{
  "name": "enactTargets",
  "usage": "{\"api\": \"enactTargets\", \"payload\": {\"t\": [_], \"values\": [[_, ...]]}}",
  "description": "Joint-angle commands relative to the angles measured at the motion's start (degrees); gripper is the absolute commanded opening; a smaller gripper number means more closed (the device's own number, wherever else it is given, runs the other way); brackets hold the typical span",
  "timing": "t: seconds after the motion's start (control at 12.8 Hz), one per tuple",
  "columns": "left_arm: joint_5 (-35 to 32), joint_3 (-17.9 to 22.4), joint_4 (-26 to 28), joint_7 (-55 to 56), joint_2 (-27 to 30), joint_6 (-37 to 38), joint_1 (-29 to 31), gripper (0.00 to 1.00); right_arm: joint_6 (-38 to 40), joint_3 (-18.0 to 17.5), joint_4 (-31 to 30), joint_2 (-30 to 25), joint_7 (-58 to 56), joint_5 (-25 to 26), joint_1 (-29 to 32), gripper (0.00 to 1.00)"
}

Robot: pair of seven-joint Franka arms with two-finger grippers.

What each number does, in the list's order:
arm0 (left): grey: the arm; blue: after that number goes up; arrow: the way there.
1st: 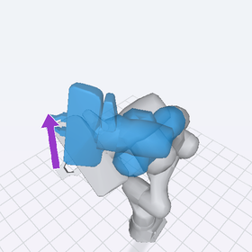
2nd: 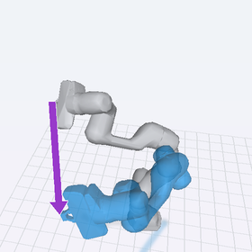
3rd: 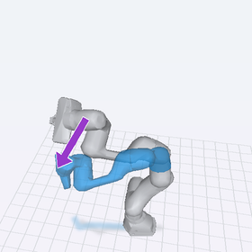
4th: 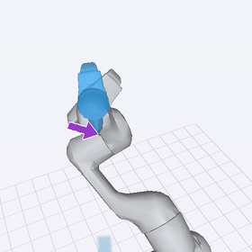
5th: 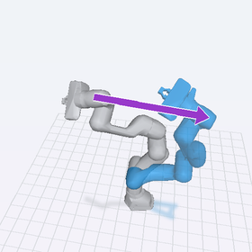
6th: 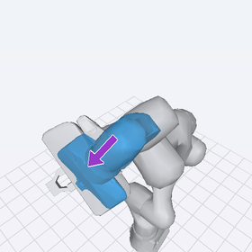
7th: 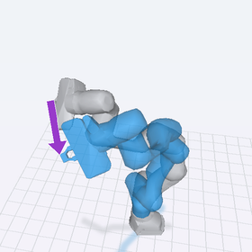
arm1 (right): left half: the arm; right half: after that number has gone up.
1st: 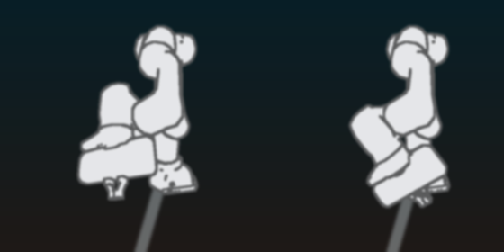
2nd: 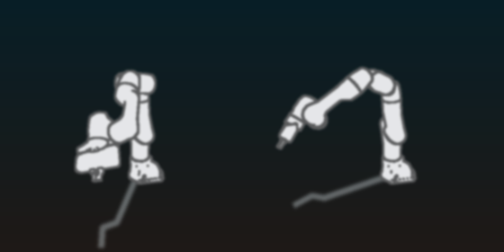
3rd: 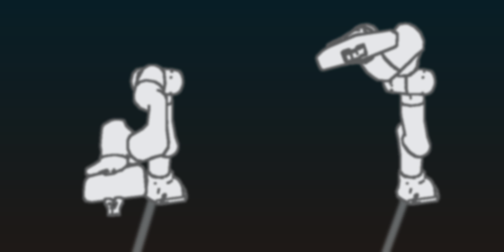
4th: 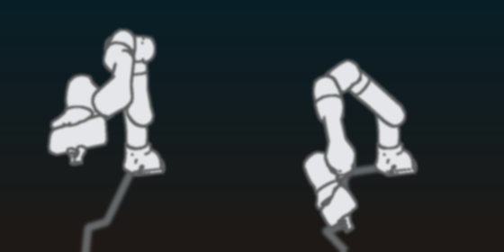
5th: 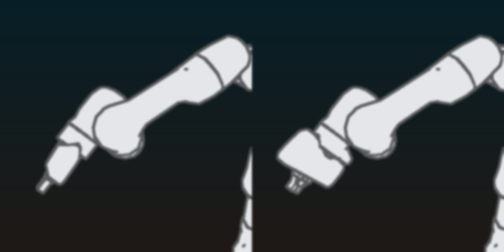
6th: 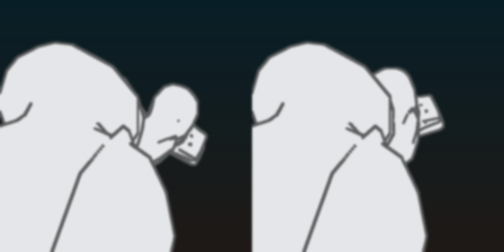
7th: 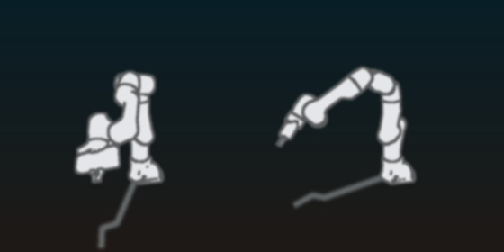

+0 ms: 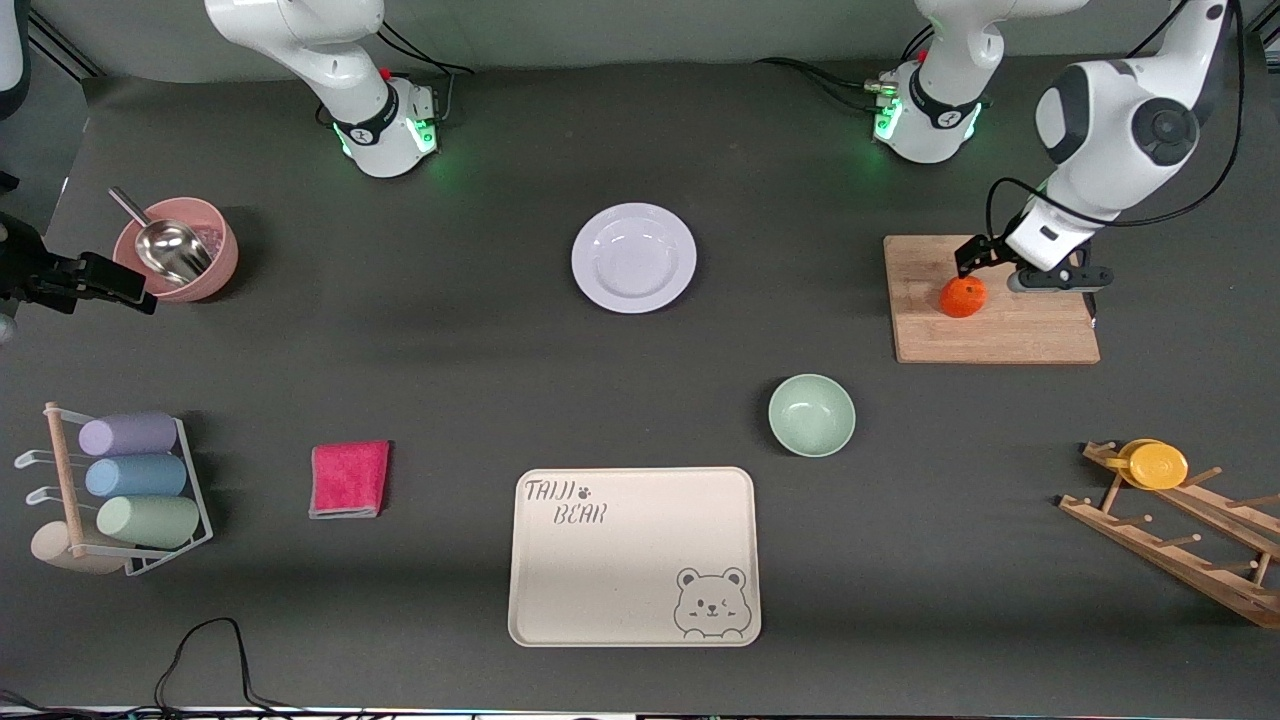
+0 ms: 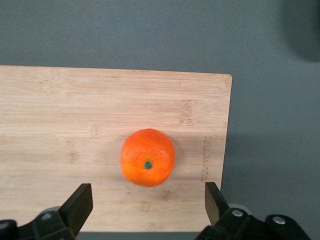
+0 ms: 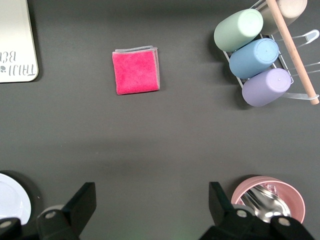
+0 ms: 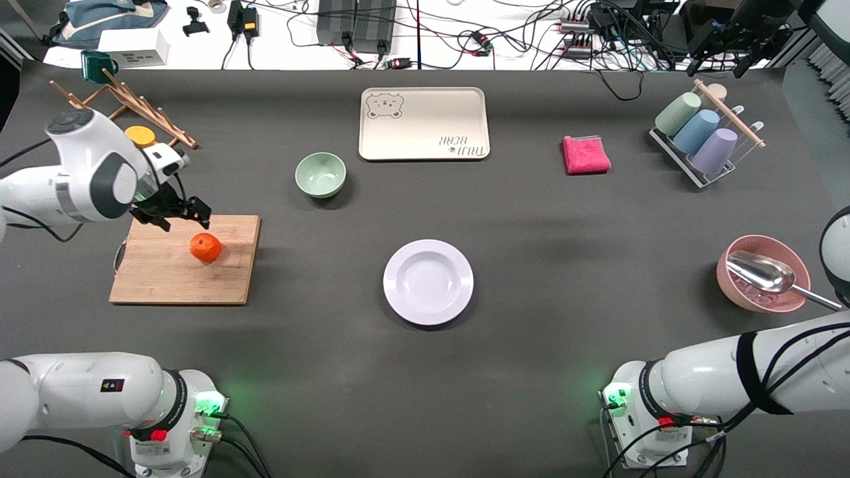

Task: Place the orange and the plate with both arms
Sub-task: 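Lower the left gripper over the orange and close on it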

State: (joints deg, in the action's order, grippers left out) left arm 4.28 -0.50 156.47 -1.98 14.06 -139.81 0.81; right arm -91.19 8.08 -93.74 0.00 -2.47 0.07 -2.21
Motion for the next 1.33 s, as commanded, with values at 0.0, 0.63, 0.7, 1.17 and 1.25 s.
{"api": "enactTargets", "payload": {"t": [0.0, 0.63, 0.7, 1.17, 1.25], "values": [[0.82, -0.64, 1.64, 0.84, -5.34, -7.29, -0.73, 1.00, 0.31, 0.18, -0.92, -1.23, 1.50, 0.02, -0.34, 1.00], [0.38, -1.52, 4.72, 0.49, -11.86, -15.76, -0.64, 1.00, 0.14, 0.01, -1.01, -1.23, 1.50, -0.77, -0.51, 1.00], [0.20, -1.52, 4.72, 0.49, -12.03, -15.76, -0.64, 1.00, 0.14, 0.01, -1.01, -1.23, 1.50, -0.77, -0.51, 1.00], [0.11, -1.52, 4.37, 0.23, -12.12, -15.76, -0.29, 0.52, -5.65, -0.26, -10.04, -6.23, 1.59, -2.00, -2.53, 1.00], [0.11, -1.52, 4.28, 0.05, -12.04, -15.59, -0.29, 0.44, -7.23, -0.26, -12.06, -7.37, 1.59, -2.00, -3.67, 1.00]]}}
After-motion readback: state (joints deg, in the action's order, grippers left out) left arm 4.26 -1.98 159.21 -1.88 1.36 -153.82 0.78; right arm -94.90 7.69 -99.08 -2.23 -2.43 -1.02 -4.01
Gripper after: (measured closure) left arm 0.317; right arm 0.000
